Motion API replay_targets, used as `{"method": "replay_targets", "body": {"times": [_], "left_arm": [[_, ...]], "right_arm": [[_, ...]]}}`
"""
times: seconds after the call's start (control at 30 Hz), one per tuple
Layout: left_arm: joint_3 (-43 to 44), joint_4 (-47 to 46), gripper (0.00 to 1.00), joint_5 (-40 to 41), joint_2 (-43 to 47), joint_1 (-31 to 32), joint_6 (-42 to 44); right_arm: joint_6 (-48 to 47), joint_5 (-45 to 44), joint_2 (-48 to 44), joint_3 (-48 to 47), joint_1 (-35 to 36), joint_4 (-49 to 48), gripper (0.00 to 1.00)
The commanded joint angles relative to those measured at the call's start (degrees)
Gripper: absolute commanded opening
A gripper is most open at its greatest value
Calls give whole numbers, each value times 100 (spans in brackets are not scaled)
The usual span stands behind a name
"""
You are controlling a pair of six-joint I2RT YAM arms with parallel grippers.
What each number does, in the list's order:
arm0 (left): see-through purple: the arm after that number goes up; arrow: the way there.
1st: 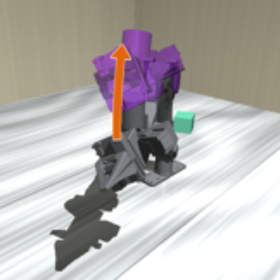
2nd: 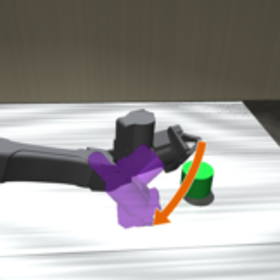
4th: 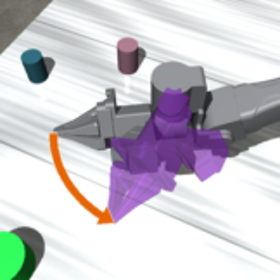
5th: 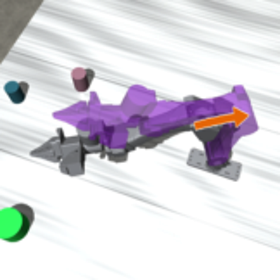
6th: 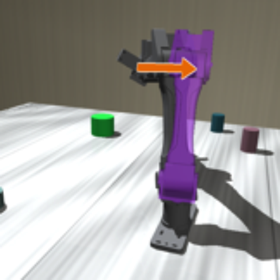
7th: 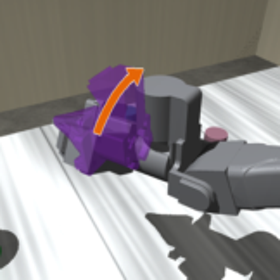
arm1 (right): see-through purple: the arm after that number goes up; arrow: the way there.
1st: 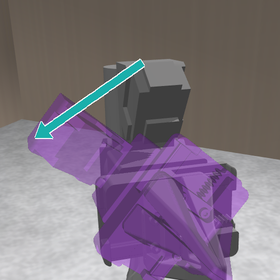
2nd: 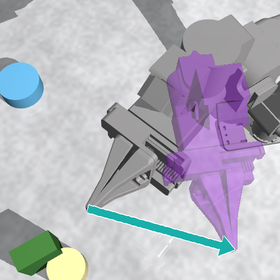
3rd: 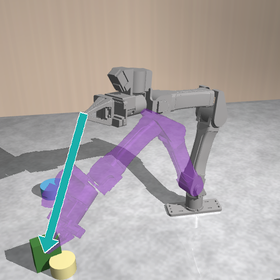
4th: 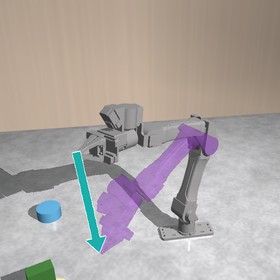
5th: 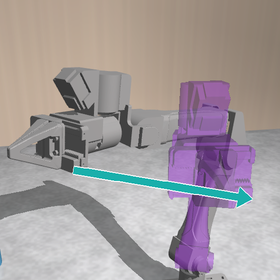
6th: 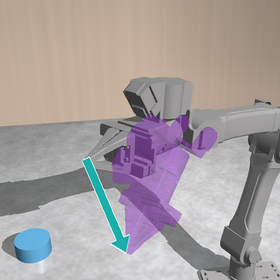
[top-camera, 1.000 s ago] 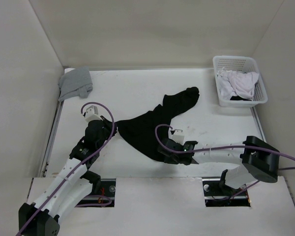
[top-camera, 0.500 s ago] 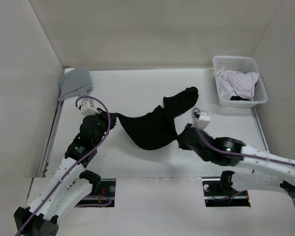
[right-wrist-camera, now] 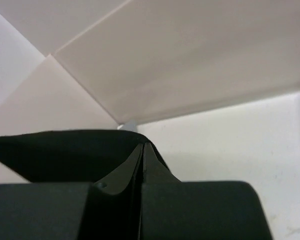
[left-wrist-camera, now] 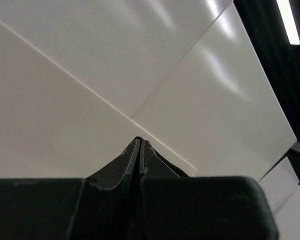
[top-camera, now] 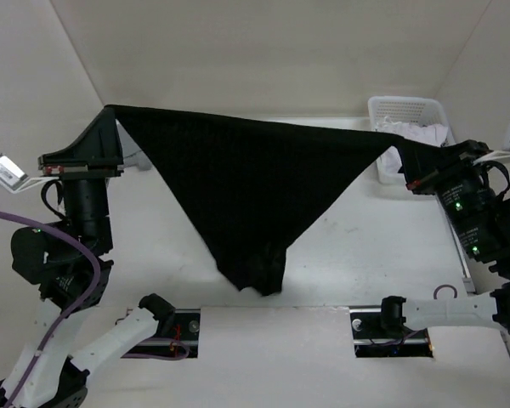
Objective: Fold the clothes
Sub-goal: Flatten the tank top out
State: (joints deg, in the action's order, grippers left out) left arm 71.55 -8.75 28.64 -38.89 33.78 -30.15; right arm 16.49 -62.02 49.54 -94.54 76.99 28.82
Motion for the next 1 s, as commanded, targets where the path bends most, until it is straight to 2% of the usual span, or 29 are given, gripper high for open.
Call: {"method": "replay_targets", "body": {"times": [0.0, 0.1, 0.17, 0.2, 0.27, 0.37, 0.43, 0.53, 0.57, 0.83, 0.9, 0.97], "left_arm": [[79, -276, 1, 501, -381, -95, 712], [-53, -294, 1, 555, -872, -375, 757], [-228, -250, 1, 415, -1232, -578, 617], [-412, -250, 1, 327, -1469, -709, 442], [-676, -215, 1, 90, -1935, -1086, -6], [-590, -162, 1, -515, -2761, -1780, -683], [-214, -109, 1, -841, -3367, -2150, -1000], [603, -21, 0, -1018, -4106, -2362, -1098], [936, 66, 0, -1080, -4283, -2398, -1089], [2196, 295, 1, -1317, -4294, -2697, -729], [2319, 339, 1, -1449, -4180, -2741, -677], [2268, 366, 1, -1528, -4022, -2758, -703]], "right_arm": [[-1718, 153, 494, -134, -196, -1316, 0], [-1493, 1066, 1056, -144, -1205, -1231, 0], [-748, 2118, 1434, -91, -2100, -783, 0], [-239, 2889, 1627, 49, -2775, -677, 0], [194, 3892, 1891, 294, -3533, -859, 0], [530, 4854, 2488, 402, -4379, -1334, 0], [609, 5128, 3041, 35, -4687, -1344, 0], [618, 5297, 3824, -887, -5031, -1142, 0], [584, 5349, 4166, -1473, -5145, -950, 0], [276, 5393, 5197, -4561, -5322, 228, 0], [197, 5350, 5250, -5020, -5313, 466, 0], [162, 5341, 5110, -4996, -5296, 502, 0]]}}
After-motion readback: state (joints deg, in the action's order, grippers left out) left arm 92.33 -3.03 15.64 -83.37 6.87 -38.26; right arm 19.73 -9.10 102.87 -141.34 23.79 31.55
